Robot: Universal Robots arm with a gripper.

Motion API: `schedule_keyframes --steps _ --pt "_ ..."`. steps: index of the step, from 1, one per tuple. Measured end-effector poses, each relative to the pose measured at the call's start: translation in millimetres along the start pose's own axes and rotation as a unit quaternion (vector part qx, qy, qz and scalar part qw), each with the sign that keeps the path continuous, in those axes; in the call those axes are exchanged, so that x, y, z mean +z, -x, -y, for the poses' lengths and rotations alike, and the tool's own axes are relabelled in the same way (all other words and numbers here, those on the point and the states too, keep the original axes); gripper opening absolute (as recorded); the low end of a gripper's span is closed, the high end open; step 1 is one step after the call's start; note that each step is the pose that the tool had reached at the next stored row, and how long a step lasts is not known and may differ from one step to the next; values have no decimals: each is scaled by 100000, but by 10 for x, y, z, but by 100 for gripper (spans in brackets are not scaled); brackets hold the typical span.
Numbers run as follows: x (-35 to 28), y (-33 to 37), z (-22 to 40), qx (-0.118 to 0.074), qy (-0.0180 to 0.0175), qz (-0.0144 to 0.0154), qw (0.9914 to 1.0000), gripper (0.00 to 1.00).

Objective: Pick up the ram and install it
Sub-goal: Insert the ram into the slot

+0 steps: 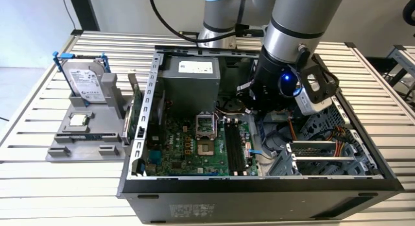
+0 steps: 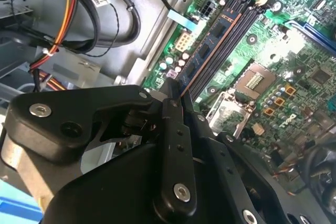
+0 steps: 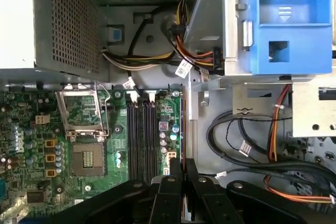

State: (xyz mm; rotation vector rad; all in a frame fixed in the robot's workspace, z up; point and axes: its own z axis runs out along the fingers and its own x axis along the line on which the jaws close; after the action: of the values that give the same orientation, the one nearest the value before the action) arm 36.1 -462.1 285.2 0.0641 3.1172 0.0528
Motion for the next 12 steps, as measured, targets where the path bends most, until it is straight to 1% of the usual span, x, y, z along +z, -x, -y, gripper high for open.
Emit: schedule_keyframes --steps 6,12 --pt "10 -12 1 -99 -4 -4 100000 0" --pt "115 -23 6 -99 6 -2 100000 0"
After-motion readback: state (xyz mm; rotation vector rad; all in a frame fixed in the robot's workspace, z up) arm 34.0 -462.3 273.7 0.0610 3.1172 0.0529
